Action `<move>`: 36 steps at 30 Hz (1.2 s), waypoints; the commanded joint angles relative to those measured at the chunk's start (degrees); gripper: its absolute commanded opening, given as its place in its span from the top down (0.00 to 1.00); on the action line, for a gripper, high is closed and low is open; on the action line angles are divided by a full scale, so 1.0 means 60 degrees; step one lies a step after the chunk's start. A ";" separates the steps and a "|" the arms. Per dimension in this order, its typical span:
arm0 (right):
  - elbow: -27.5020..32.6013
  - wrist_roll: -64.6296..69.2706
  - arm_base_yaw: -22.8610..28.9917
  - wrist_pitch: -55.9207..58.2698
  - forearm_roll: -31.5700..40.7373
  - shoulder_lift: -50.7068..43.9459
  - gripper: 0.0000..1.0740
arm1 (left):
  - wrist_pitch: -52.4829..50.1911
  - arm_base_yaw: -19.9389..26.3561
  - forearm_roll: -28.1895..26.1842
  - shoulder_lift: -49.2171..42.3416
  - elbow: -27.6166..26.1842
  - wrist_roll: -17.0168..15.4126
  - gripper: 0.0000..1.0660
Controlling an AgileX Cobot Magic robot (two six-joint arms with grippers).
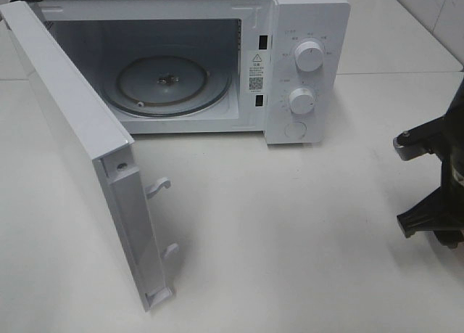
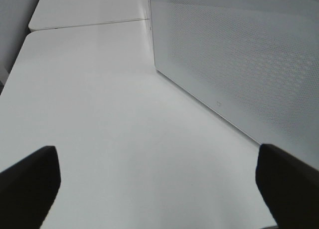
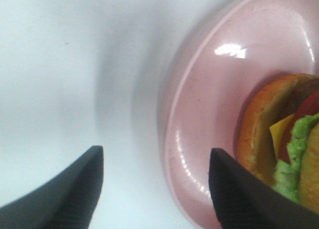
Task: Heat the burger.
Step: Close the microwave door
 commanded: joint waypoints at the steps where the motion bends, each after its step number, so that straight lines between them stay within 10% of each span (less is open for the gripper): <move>1: -0.0029 -0.1671 -0.0010 -0.0353 0.1280 -0.1127 0.34 | -0.0086 0.0029 -0.0010 -0.0153 0.0038 0.0000 0.06; 9: -0.0029 -0.4469 -0.0010 0.0172 0.4030 -0.4393 0.28 | -0.0086 0.0029 -0.0010 -0.0153 0.0038 0.0000 0.06; 36: 0.0859 -0.5042 -0.0134 0.2368 0.3906 -1.1192 0.29 | -0.0086 0.0029 -0.0010 -0.0153 0.0038 0.0000 0.06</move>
